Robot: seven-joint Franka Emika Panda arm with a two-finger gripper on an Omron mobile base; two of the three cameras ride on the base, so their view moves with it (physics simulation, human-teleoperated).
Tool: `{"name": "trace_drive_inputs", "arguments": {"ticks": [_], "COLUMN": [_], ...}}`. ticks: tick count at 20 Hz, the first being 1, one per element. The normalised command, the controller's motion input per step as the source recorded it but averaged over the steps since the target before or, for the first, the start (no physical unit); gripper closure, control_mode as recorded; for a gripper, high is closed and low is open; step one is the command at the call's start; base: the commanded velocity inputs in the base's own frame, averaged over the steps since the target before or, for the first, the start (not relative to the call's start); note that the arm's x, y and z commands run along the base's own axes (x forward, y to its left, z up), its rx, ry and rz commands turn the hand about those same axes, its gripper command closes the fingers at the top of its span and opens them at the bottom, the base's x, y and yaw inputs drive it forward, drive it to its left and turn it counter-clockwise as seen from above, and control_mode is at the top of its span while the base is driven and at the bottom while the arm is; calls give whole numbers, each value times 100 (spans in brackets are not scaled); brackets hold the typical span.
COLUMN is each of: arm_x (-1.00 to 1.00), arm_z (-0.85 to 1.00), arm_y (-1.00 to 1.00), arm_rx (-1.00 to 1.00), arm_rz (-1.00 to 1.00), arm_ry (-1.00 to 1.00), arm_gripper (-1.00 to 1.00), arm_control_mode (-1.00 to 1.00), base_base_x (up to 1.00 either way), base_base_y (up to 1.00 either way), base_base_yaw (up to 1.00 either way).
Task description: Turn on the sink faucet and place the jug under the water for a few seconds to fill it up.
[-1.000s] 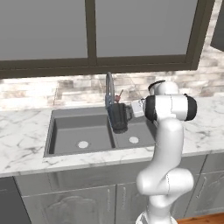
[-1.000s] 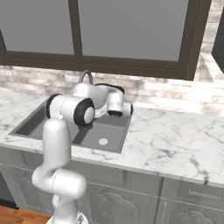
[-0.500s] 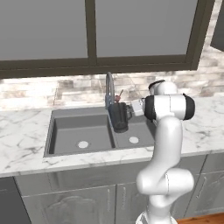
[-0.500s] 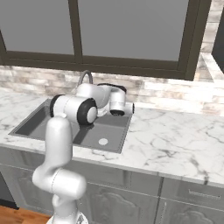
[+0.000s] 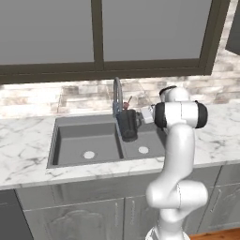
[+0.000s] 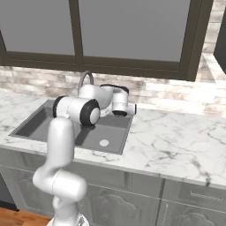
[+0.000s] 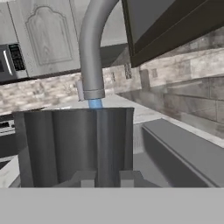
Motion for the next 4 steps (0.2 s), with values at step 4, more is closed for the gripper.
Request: {"name": "trace_drive_inputs", "arguments": {"ticks": [4], "arm_x": [8], "arm_z": [-23], "arm_y": [0], "arm_rx": [0], "arm_rz": [0], "arm_ry": [0], "arm_gripper": [100], "arm_control_mode": [-100], "base_base_x": [0], "base_base_y": [0], "base_base_yaw": [0]}}
